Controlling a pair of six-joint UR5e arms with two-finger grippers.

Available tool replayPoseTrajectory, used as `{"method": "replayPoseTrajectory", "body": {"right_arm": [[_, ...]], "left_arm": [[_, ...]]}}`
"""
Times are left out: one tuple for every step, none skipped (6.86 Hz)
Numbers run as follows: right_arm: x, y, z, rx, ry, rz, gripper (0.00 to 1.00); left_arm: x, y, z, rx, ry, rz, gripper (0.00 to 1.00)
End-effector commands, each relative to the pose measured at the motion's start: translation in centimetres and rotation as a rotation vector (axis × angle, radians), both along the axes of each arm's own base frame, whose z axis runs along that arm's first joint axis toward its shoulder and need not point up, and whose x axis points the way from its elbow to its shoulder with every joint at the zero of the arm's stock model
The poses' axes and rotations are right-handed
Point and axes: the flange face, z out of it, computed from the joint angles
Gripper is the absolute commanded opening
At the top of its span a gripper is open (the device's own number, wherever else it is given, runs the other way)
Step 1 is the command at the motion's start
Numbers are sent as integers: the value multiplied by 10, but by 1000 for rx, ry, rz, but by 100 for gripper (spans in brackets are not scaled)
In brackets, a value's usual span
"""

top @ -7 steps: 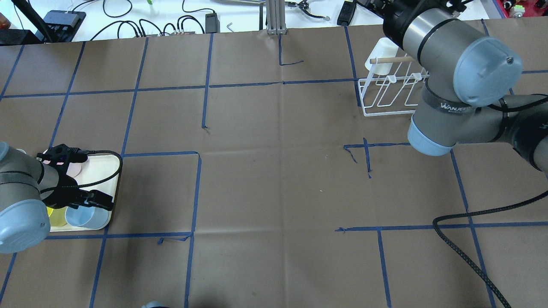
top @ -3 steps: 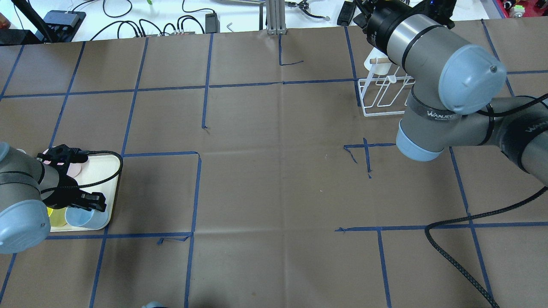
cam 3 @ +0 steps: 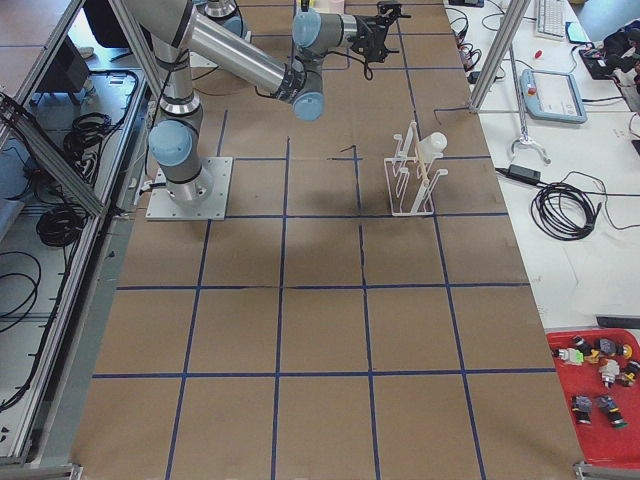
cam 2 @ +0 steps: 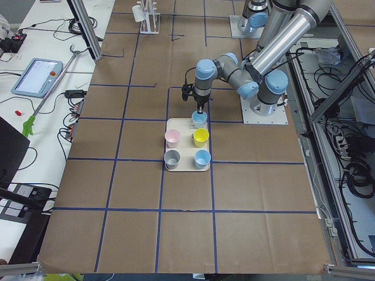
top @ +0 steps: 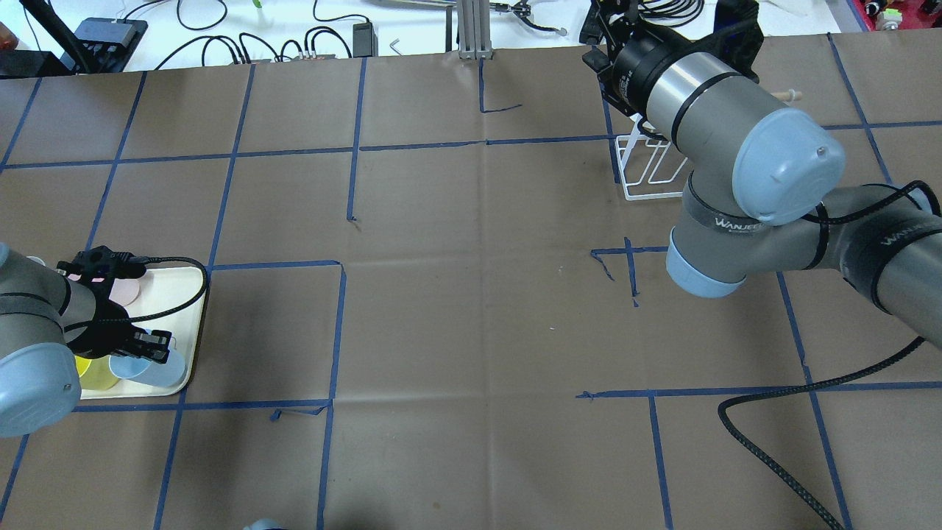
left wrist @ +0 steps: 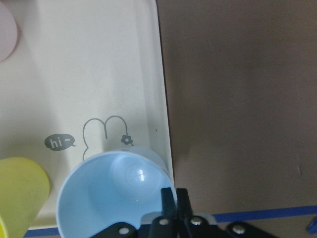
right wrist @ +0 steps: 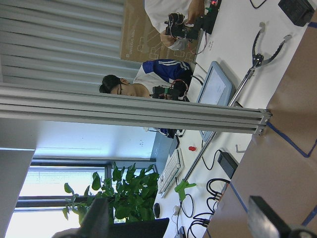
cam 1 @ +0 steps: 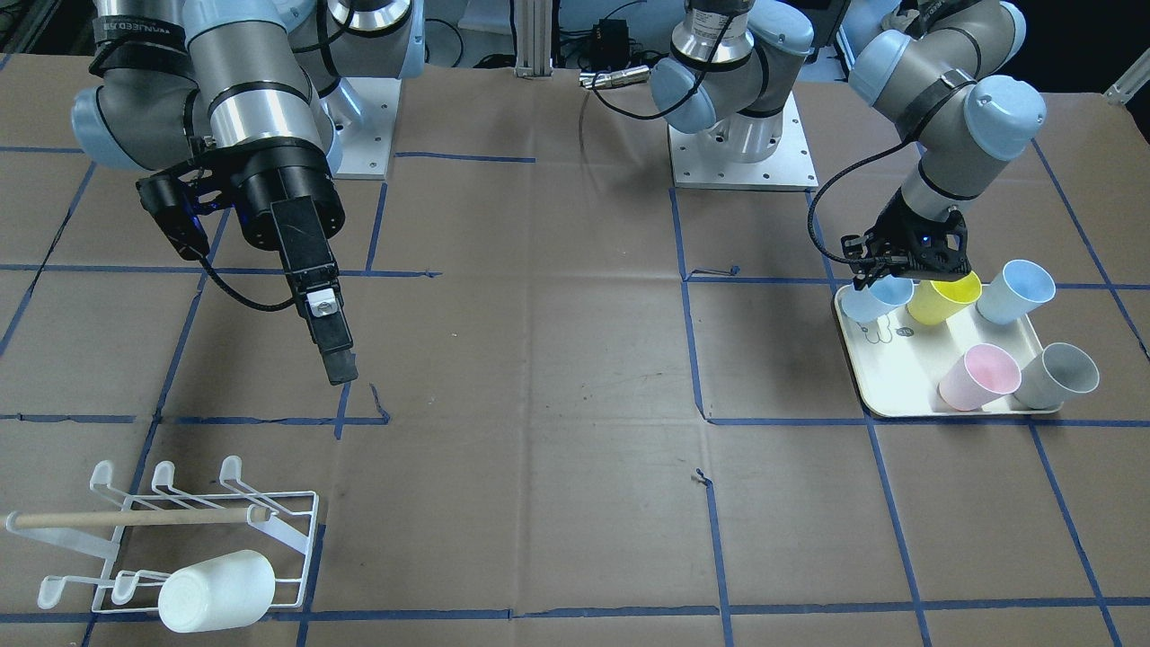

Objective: Transfer IKEA cup to right arm and place on rack

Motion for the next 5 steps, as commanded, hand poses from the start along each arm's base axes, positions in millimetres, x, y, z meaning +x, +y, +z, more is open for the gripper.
{"method": "replayPoseTrajectory", "body": {"right_arm": [[2,2,-3,12,-29,-4,99],[2,1,-4,14,-30,-1,99],[2,2,-3,12,-30,-1,99],[2,2,-3,13,-31,-1,99],[2,2,-3,13,-31,0,99]], "left_arm": [[1,0,64,3,-11,1,0],[2,-5,105,6,-2,-4,0],[7,-15,137,-7,-4,-9,0],[6,-22,164,-11,-2,-22,0],[1,-29,177,-23,-6,-48,0]]}}
